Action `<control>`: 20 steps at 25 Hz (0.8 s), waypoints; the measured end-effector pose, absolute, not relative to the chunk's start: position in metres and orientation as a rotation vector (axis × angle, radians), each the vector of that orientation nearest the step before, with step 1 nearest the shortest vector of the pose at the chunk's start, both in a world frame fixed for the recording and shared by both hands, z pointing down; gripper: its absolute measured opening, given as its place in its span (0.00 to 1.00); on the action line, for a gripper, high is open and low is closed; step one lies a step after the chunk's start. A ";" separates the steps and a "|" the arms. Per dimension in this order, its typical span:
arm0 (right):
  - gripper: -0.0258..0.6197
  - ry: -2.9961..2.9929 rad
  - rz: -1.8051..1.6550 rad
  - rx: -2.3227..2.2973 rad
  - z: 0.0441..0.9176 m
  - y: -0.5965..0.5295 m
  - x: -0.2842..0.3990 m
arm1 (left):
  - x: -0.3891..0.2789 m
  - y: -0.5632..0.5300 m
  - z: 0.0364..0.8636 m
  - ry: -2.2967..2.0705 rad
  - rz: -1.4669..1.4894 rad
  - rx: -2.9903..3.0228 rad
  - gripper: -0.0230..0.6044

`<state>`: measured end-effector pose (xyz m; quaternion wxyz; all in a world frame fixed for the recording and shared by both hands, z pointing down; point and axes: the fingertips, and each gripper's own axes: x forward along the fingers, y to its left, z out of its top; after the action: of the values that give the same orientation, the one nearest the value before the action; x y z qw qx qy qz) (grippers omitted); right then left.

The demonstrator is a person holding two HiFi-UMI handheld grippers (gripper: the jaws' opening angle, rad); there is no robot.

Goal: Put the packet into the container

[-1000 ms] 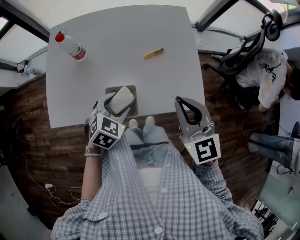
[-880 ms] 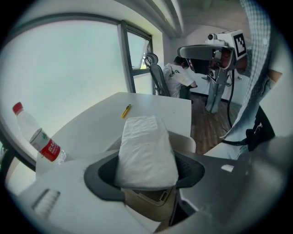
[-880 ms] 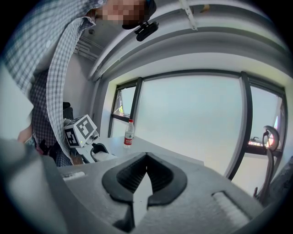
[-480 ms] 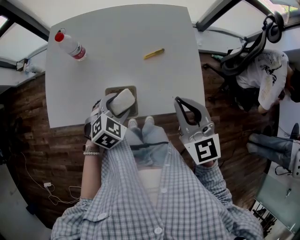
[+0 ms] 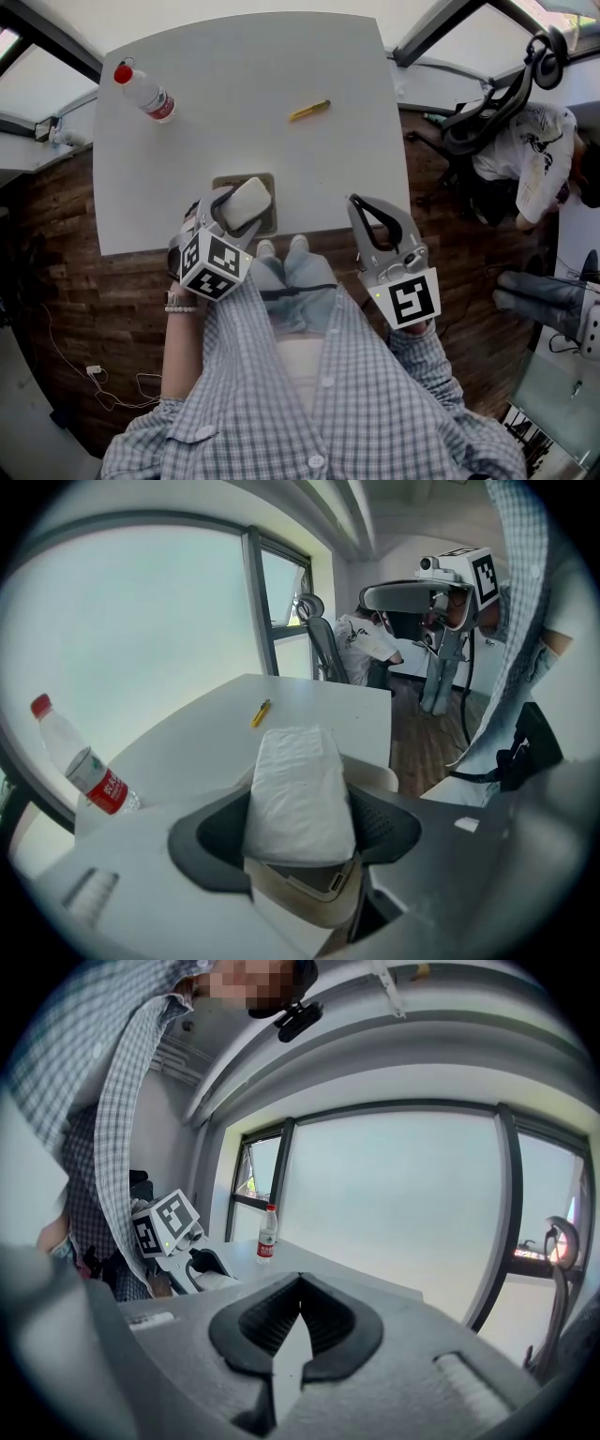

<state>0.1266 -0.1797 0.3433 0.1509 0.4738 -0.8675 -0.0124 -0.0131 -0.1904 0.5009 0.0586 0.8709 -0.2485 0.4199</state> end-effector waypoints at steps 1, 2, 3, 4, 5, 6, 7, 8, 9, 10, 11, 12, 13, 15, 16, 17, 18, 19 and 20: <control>0.04 -2.495 -0.039 1.360 0.343 -0.180 0.126 | -0.013 -0.191 0.498 -0.757 1.273 2.646 0.52; 0.04 -2.498 -0.044 1.358 0.343 -0.180 0.126 | -0.013 -0.191 0.495 -0.763 1.269 2.652 0.52; 0.04 -2.502 -0.045 1.356 0.342 -0.180 0.125 | -0.013 -0.191 0.492 -0.769 1.264 2.656 0.51; 0.04 -2.505 -0.042 1.355 0.342 -0.180 0.125 | -0.014 -0.190 0.489 -0.775 1.260 2.659 0.51; 0.04 -2.507 -0.036 1.355 0.342 -0.179 0.125 | -0.014 -0.190 0.486 -0.782 1.256 2.662 0.51; 0.04 -2.507 -0.032 1.352 0.343 -0.178 0.125 | -0.014 -0.191 0.482 -0.794 1.245 2.667 0.51; 0.04 -2.507 -0.032 1.346 0.342 -0.179 0.125 | -0.014 -0.193 0.478 -0.812 1.224 2.672 0.51; 0.04 -2.508 -0.035 1.339 0.342 -0.179 0.124 | -0.015 -0.196 0.472 -0.838 1.192 2.677 0.51; 0.04 -2.511 -0.041 1.332 0.341 -0.180 0.123 | -0.016 -0.200 0.466 -0.867 1.153 2.680 0.51; 0.04 -2.516 -0.049 1.325 0.339 -0.182 0.120 | -0.017 -0.204 0.459 -0.897 1.110 2.682 0.51; 0.04 -2.524 -0.059 1.319 0.338 -0.183 0.118 | -0.019 -0.207 0.452 -0.926 1.067 2.684 0.51; 0.04 -2.532 -0.069 1.312 0.336 -0.184 0.115 | -0.021 -0.210 0.444 -0.954 1.025 2.686 0.50; 0.04 -2.539 -0.076 1.305 0.335 -0.185 0.113 | -0.023 -0.213 0.437 -0.981 0.985 2.687 0.49; 0.04 -2.550 -0.084 1.294 0.334 -0.186 0.110 | -0.026 -0.219 0.424 -1.033 0.911 2.688 0.47; 0.04 -2.555 -0.088 1.290 0.333 -0.187 0.109 | -0.028 -0.222 0.418 -1.057 0.880 2.690 0.47; 0.04 -2.560 -0.091 1.287 0.333 -0.188 0.107 | -0.030 -0.224 0.413 -1.078 0.855 2.691 0.47; 0.04 -2.565 -0.095 1.284 0.332 -0.189 0.106 | -0.033 -0.226 0.409 -1.096 0.834 2.692 0.46; 0.04 -2.568 -0.098 1.280 0.332 -0.189 0.106 | -0.035 -0.227 0.406 -1.112 0.814 2.691 0.46; 0.04 -2.569 -0.100 1.277 0.332 -0.190 0.105 | -0.037 -0.227 0.402 -1.126 0.795 2.689 0.45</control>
<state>0.1052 -0.1901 0.3318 0.1350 0.4407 -0.8868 -0.0346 -0.0366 -0.2274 0.4024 0.0598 0.8884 -0.3719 0.2625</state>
